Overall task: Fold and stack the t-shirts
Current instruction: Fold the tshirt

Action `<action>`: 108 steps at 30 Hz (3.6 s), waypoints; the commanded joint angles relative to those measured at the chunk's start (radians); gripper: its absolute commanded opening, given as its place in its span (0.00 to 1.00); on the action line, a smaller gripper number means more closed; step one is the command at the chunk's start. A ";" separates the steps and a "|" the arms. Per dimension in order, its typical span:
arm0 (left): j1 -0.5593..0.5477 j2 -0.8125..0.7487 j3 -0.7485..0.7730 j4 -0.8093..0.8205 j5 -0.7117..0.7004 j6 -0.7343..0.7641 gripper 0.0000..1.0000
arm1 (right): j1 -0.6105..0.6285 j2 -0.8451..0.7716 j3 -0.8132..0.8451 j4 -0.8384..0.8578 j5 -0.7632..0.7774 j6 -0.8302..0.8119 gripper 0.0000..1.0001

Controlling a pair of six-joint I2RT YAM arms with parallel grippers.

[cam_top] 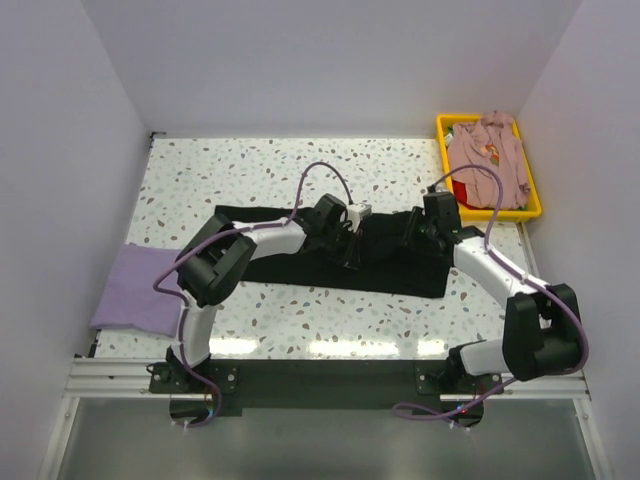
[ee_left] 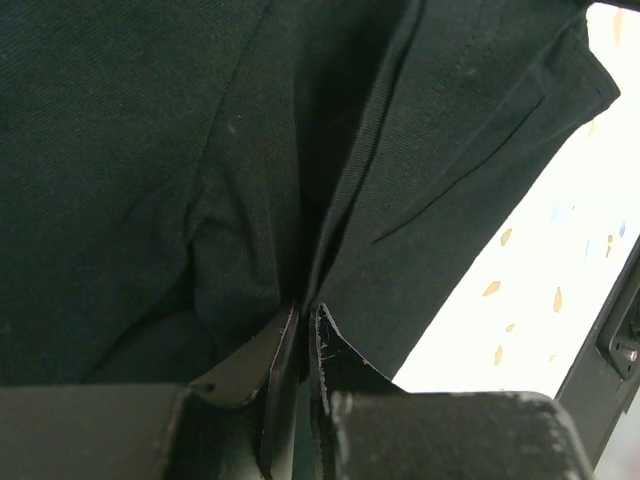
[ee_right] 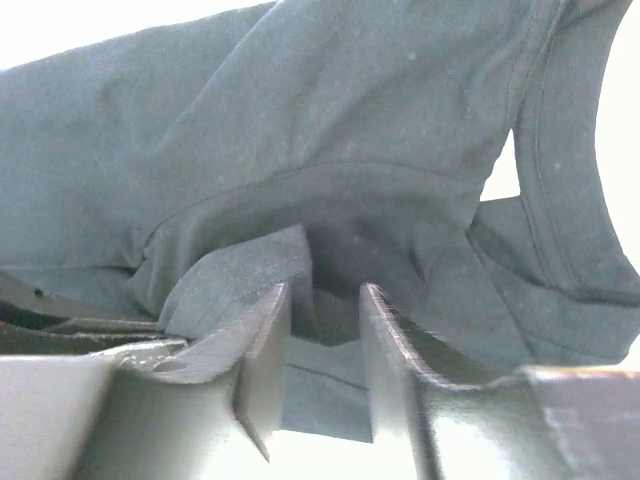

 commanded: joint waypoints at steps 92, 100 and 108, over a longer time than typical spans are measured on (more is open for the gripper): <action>0.110 -0.244 -0.123 -0.297 -0.697 -0.140 0.34 | 0.020 0.600 0.512 -0.107 0.153 0.006 0.33; 0.075 -0.209 -0.204 -0.229 -0.599 -0.189 0.27 | 0.019 0.853 0.907 -0.247 0.134 -0.078 0.34; -0.008 -0.279 -0.357 -0.021 -0.409 -0.381 0.25 | 0.020 1.060 1.263 -0.271 0.027 -0.244 0.41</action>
